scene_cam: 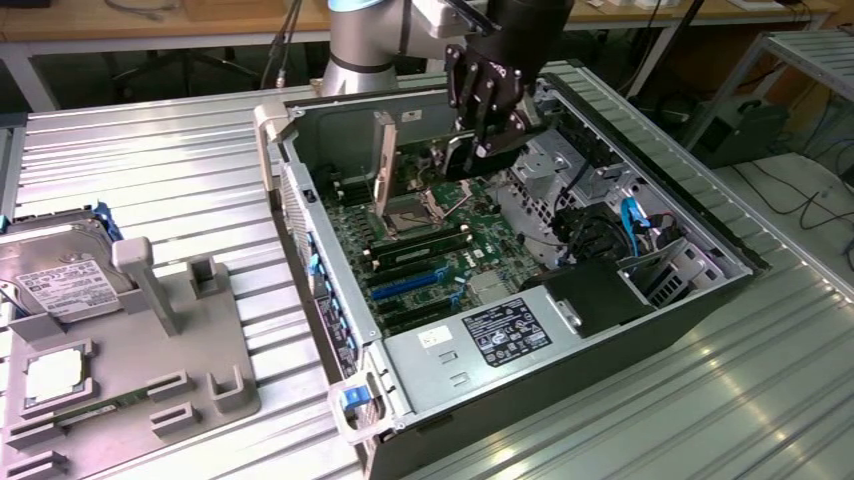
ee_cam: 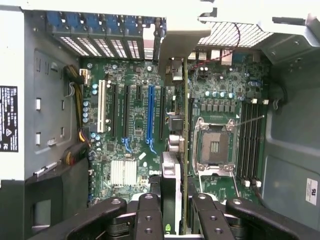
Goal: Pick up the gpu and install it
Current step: 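Insert the gpu into the slot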
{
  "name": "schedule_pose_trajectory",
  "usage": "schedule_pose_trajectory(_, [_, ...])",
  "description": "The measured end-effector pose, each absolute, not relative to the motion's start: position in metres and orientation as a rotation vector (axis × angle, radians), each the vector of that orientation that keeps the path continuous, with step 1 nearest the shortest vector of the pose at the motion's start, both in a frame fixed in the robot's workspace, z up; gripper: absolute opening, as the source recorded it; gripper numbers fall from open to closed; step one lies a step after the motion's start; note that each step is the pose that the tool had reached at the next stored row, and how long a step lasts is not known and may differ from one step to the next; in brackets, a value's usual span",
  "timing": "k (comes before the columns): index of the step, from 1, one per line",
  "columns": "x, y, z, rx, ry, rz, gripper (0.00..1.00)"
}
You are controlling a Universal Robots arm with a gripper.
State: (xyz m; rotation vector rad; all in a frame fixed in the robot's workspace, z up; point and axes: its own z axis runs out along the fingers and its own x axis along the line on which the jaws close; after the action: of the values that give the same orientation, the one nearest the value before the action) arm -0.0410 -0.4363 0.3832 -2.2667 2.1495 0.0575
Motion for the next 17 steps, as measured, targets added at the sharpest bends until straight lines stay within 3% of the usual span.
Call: schedule_pose_trajectory(17, [-0.047,-0.438,0.352,-2.267,2.151,0.060,0.29])
